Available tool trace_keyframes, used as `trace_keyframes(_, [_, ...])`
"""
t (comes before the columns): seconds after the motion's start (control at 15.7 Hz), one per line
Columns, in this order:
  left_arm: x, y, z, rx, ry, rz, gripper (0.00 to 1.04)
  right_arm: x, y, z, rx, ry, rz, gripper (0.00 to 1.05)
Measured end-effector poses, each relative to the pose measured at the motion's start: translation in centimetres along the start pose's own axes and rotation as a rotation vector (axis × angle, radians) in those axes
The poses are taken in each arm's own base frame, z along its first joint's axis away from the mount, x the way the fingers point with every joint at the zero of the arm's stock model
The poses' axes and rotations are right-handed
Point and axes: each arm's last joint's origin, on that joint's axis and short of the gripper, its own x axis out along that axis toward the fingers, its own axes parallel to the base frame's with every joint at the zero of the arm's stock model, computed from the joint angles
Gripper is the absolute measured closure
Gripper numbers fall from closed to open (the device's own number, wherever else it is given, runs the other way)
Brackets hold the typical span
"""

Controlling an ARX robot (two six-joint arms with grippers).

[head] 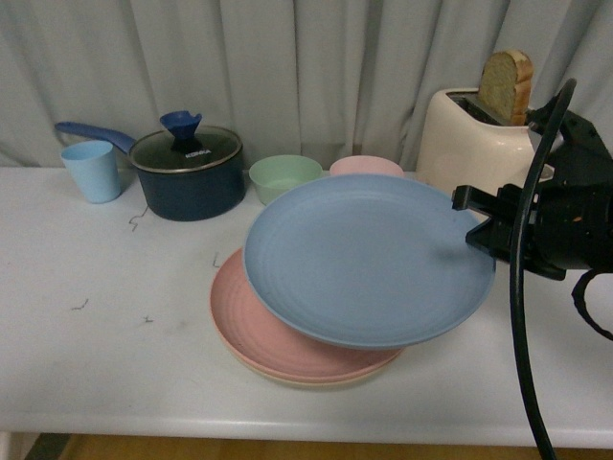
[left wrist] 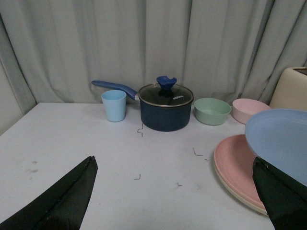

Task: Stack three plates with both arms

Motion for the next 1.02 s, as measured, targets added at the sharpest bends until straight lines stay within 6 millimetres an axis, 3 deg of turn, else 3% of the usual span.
trace_keyframes(0.83, [0.0, 0.0, 0.0, 0.0, 0.0, 0.0, 0.07, 4.8, 2.0, -2.8, 0.0, 0.08, -0.029, 1.0])
trace_keyframes(1.02, [0.0, 0.0, 0.0, 0.0, 0.0, 0.0, 0.07, 4.2, 2.3, -2.9, 0.007, 0.043, -0.001, 0.68])
